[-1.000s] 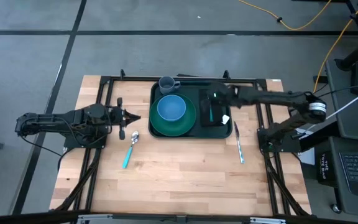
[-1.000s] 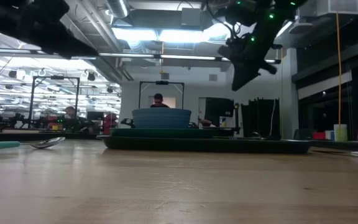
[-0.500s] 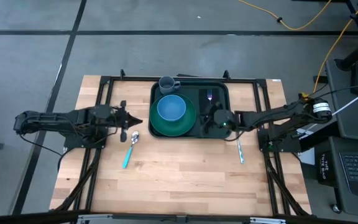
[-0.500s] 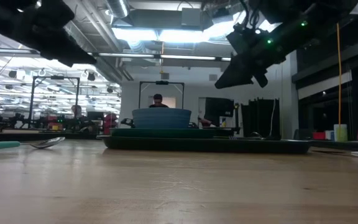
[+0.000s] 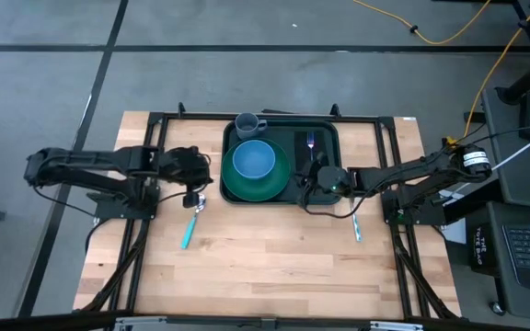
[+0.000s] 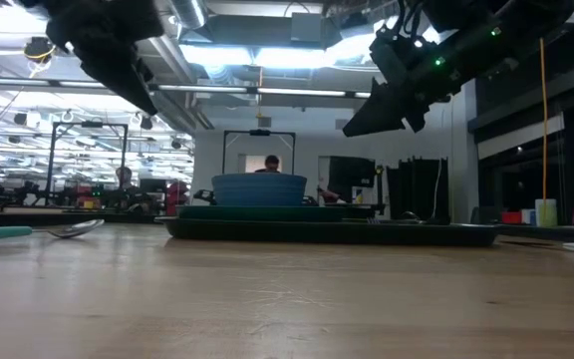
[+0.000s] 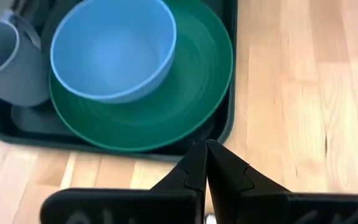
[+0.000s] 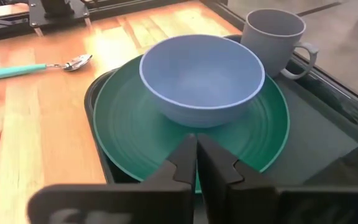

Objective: Set up tray
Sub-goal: Put the blue spoon to the left of the blue fork on the black napkin

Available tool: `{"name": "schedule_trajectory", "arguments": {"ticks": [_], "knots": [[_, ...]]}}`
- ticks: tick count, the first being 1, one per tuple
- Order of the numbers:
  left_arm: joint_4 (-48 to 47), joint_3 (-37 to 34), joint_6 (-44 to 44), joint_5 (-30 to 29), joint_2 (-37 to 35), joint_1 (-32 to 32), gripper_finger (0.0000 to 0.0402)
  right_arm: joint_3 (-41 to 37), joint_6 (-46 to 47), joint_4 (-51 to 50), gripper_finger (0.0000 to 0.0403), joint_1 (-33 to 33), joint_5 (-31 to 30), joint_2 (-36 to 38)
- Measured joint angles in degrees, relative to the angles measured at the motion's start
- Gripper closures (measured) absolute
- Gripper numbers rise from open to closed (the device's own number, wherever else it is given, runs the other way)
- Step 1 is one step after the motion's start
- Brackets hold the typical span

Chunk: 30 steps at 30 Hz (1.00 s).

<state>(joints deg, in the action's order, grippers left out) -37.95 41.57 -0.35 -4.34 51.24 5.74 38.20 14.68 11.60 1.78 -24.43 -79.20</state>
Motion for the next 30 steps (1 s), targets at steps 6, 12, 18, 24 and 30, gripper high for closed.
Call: {"name": "schedule_trajectory", "arguments": {"ticks": [6,12,18,24,30], "knots": [[-4.6,3.8,0.0,0.0,3.8,0.0,0.0395,0.0,0.1,-0.3,0.0373,0.0,0.8,0.0],[-7.1,3.8,0.1,0.0,6.6,0.0,0.0362,0.0,0.1,-0.3,0.0372,0.0,5.0,0.0],[-7.3,3.8,3.1,0.4,9.7,0.0,0.0299,0.0,0.2,-0.3,0.0372,0.0,5.0,0.0],[-11.7,3.8,10.1,8.2,13.3,2.1,0.0262,0.0,3.6,-0.3,0.0372,0.0,5.1,0.0],[-13.9,3.8,16.7,10.9,16.8,5.1,0.0273,0.0,4.5,-0.3,0.0372,0.0,5.1,0.0]]}}
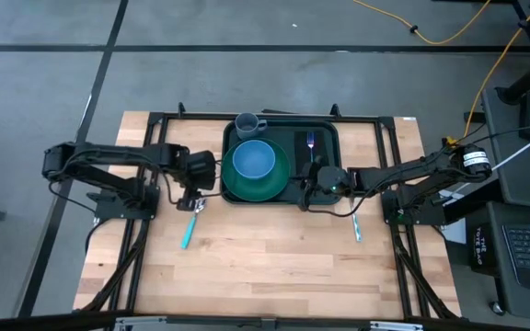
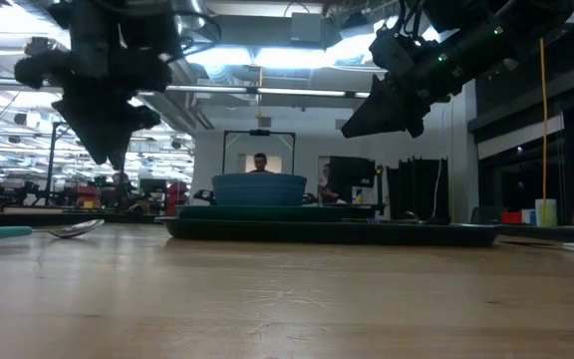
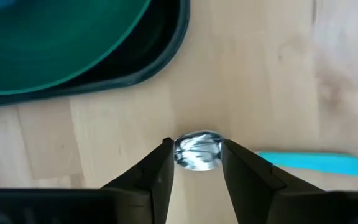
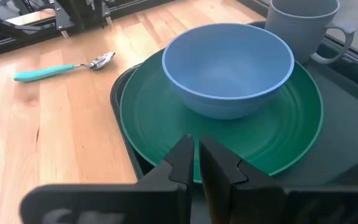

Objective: Set up tray
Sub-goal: Put the blue spoon to the left of the blue fork on the black napkin

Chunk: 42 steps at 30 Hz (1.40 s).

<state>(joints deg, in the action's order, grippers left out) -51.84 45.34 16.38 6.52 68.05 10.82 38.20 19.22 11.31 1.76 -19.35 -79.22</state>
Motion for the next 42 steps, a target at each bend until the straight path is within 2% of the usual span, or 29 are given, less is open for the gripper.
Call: {"name": "schedule_trajectory", "arguments": {"ticks": [15,31,42], "knots": [[0.0,0.0,2.7,0.0,9.5,6.2,0.0283,0.0,0.0,-0.3,0.0372,0.0,0.0,0.0],[0.2,-0.1,5.6,0.1,19.0,6.3,0.0285,0.0,-0.2,-0.4,0.0372,0.0,0.0,0.0],[0.9,-0.1,8.4,1.8,21.0,6.3,0.0286,0.0,-0.2,-0.5,0.0372,0.0,0.0,0.0]]}}
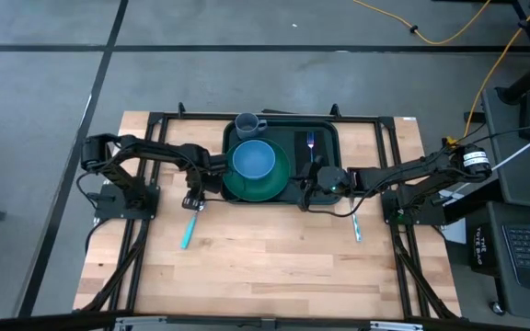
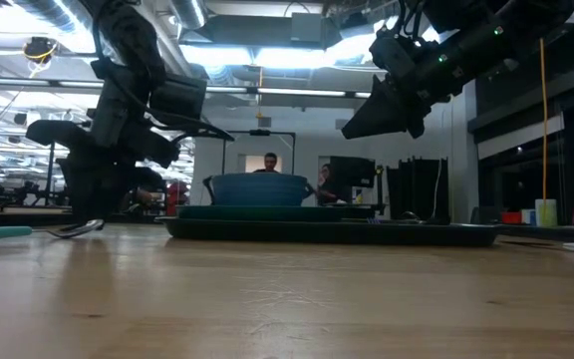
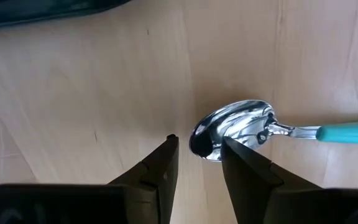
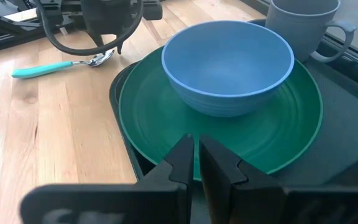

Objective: Set up tray
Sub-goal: Put the blue spoon to the left of the blue fork on the black napkin

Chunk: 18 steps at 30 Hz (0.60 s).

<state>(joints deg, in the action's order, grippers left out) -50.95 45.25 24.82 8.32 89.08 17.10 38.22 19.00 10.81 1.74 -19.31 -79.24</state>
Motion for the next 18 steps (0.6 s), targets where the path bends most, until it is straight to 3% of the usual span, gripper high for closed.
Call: {"name": "schedule_trajectory", "arguments": {"ticks": [18], "knots": [[2.8,0.0,0.0,3.5,0.0,0.0,0.0302,0.0,0.0,0.0,0.0372,0.0,0.0,0.0]]}}
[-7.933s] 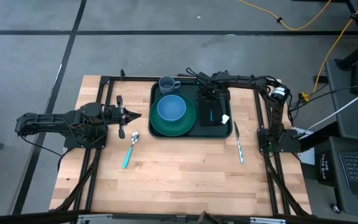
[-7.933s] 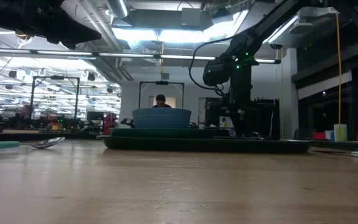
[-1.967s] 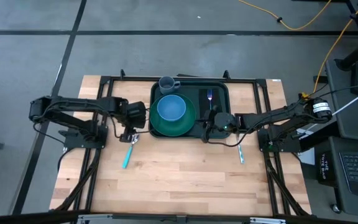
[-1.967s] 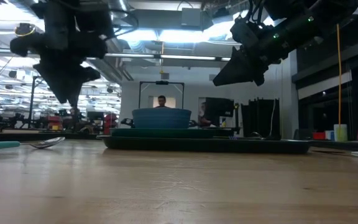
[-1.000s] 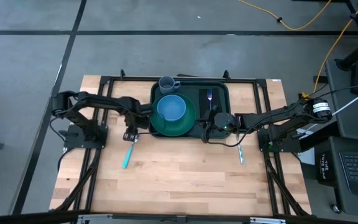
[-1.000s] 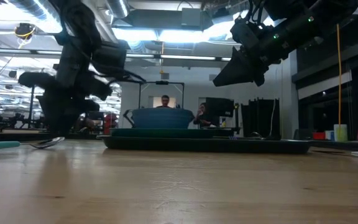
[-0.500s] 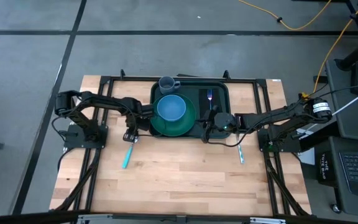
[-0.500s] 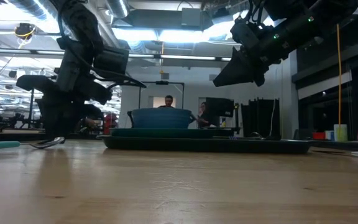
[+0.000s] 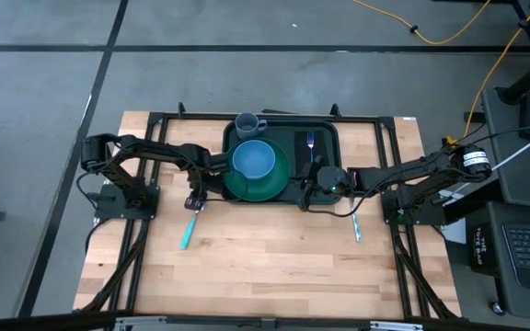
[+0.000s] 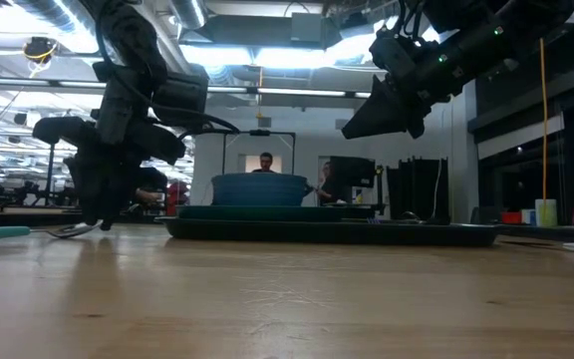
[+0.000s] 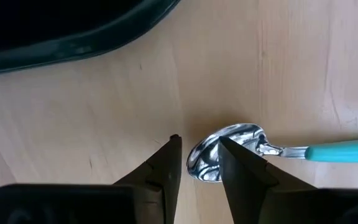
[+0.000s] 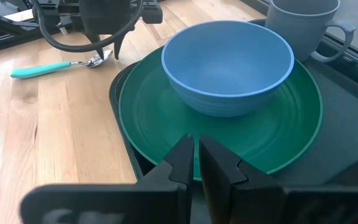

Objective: Set up tray
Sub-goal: Put the blue spoon to the left of the blue fork on the black napkin

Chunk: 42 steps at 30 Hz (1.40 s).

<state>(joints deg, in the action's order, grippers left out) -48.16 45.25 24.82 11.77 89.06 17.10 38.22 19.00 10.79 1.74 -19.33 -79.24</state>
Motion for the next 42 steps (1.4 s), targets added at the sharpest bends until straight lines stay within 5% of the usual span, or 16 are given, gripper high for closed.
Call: {"name": "schedule_trajectory", "arguments": {"ticks": [26,42], "knots": [[-0.1,0.0,1.3,-3.2,0.0,-0.2,0.0324,0.0,0.0,0.0,0.0372,0.0,0.0,0.0],[-3.8,0.0,3.3,-2.8,-0.2,-0.2,0.0398,0.0,0.0,0.0,0.0372,0.0,0.0,0.0]]}}
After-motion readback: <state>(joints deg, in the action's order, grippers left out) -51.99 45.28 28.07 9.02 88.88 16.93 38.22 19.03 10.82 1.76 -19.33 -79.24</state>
